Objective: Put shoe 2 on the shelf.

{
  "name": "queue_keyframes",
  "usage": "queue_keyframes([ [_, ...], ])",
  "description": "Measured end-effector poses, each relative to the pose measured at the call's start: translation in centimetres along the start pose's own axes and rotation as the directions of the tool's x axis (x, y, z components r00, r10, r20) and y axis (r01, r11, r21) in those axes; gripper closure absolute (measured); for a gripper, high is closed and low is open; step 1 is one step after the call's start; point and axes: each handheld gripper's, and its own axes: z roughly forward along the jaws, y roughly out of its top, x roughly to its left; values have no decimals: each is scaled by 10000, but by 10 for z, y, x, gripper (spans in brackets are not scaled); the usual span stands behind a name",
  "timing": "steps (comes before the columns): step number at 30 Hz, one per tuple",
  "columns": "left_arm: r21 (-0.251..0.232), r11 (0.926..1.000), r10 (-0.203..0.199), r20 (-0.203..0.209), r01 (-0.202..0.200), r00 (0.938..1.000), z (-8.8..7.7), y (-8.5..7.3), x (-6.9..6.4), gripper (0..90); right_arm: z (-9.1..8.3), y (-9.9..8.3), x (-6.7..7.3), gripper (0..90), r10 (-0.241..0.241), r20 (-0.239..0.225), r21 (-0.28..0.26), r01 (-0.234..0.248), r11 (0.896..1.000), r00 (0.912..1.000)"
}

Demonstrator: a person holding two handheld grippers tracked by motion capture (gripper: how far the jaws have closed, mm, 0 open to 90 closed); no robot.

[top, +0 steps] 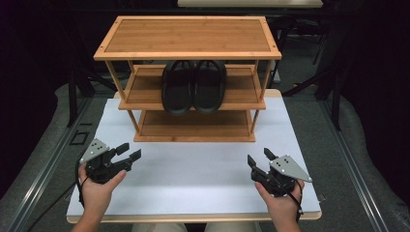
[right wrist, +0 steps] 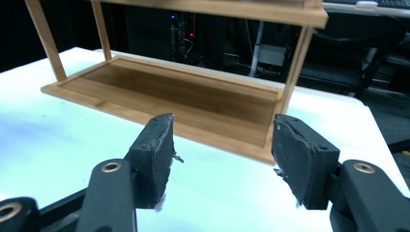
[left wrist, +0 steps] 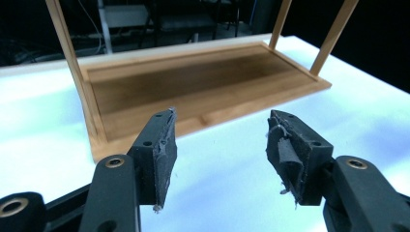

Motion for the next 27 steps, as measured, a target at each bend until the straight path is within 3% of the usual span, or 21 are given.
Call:
queue_keyframes([
  [4, 181, 9998, 7, -21, -6, 10000, 3, -11, 0, 432, -1, -14, -5, 402, 409, 131, 112, -411, 9991, 9991],
  [7, 439, 9990, 41, 84, -44, 10000, 7, -21, -1, 427, 1, -20, -7, 403, 460, 7, 190, -460, 9988, 9989],
  [14, 829, 9964, 154, 86, -161, 9998, 19, -43, 0, 421, 9, -50, -12, 404, 622, 246, 701, -638, 9955, 9978],
  [17, 1052, 9943, 146, 121, -158, 9998, 24, -50, 2, 420, 15, -57, -13, 405, 798, 33, 892, -798, 9928, 9968],
  [18, 1150, 9932, 154, 116, -166, 9998, 26, -51, 3, 419, 16, -59, -12, 405, 746, 249, 979, -767, 9922, 9969],
  [19, 1175, 9930, 136, 122, -149, 9998, 27, -53, 3, 419, 18, -61, -13, 405, 754, -37, 968, -747, 9925, 9971],
  [20, 1175, 9930, 136, 122, -149, 9998, 27, -53, 3, 419, 19, -62, -12, 405, 673, 178, 1078, -689, 9918, 9976],
  [22, 1314, 9912, 124, 103, -136, 9999, 30, -55, 4, 419, 20, -64, -12, 405, 620, 19, 1230, -617, 9905, 9981],
  [24, 1321, 9912, 66, 132, -83, 9999, 31, -56, 4, 417, 22, -65, -11, 405, 534, 234, 1149, -558, 9918, 9983],
  [27, 1352, 9908, 31, 110, -45, 9999, 33, -56, 5, 409, 23, -68, -13, 405, 648, 122, 1167, -658, 9910, 9978],
])
